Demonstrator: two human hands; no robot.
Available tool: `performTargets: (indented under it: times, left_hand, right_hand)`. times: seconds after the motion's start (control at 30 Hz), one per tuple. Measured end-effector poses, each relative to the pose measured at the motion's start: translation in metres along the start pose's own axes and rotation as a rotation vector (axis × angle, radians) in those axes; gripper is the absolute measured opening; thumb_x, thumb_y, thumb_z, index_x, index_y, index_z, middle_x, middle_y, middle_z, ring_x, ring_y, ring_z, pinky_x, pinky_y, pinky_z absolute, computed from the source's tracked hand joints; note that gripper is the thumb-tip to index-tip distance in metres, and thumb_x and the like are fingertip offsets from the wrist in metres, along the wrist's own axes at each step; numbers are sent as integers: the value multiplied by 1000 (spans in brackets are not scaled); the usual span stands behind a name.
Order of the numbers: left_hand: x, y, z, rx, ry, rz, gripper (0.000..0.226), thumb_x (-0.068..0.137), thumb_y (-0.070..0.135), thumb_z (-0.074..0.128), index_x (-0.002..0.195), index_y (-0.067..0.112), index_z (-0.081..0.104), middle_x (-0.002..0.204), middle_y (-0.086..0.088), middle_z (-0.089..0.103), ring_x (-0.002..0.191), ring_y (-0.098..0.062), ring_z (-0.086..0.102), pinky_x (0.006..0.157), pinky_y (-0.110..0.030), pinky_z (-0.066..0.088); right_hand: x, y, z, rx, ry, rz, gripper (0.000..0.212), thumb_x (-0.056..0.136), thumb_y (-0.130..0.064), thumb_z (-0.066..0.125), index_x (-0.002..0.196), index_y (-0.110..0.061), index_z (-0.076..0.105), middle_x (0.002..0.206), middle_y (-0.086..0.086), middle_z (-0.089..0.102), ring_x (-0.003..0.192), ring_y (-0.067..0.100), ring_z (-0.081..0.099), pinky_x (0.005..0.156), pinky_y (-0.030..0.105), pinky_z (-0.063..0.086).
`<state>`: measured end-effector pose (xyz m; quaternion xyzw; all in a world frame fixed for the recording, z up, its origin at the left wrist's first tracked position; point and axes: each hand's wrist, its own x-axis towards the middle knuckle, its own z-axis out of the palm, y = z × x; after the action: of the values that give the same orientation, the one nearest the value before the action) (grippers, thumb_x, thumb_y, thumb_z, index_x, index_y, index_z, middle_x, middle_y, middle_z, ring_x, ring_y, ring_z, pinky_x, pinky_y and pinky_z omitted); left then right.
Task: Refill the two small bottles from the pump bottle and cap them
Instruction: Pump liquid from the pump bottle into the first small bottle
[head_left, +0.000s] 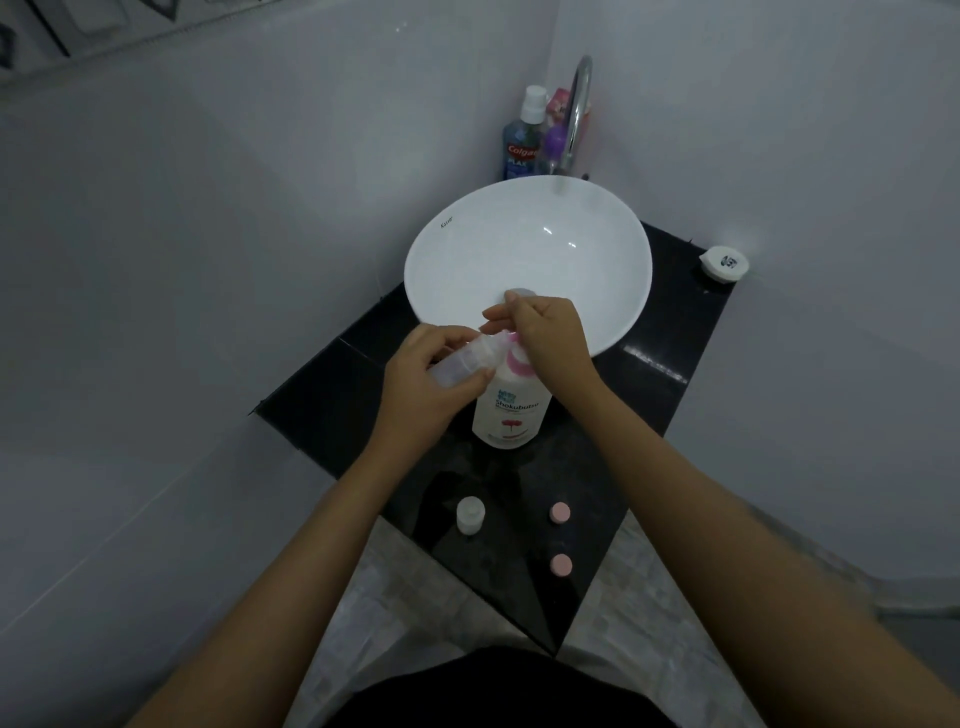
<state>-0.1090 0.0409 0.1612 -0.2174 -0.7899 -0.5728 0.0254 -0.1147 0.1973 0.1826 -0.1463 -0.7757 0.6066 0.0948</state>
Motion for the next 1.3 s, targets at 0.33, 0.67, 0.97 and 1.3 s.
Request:
performTargets:
  times: [0.33,0.67,0.97,1.3]
  left_hand:
    - [3,-1,-3,-109,-60,-66,25,77,18,76,102,16,70,102,-2,65,97,-8,62,78,-12,48]
    - [4,7,-6,-183,-70,-84,29,79,14,74,107,15,69,102,4,64,97,-1,61,78,-10,48]
    - [4,8,-4,-208,-50,-150,34,79,11,74,112,7,68,109,-6,65,97,-3,62,80,-13,50]
    - [-1,2,-3,-228,-71,-194,35,79,9,73,113,5,67,112,-13,64,101,-10,62,79,-13,50]
  right_hand:
    - [0,16,4,-82,7,25,38,97,-23,43,87,-5,74,91,10,74,77,11,63,69,23,48]
    - [2,4,1,-31,16,23,38,97,-22,41,90,-5,74,95,12,74,84,16,65,77,27,49]
    - [3,5,1,-81,53,-34,36,96,-23,46,84,-4,74,80,10,73,70,4,62,66,10,46]
    - [-5,16,5,-89,49,-59,42,97,-16,41,75,-2,74,69,7,69,61,-1,59,64,13,45]
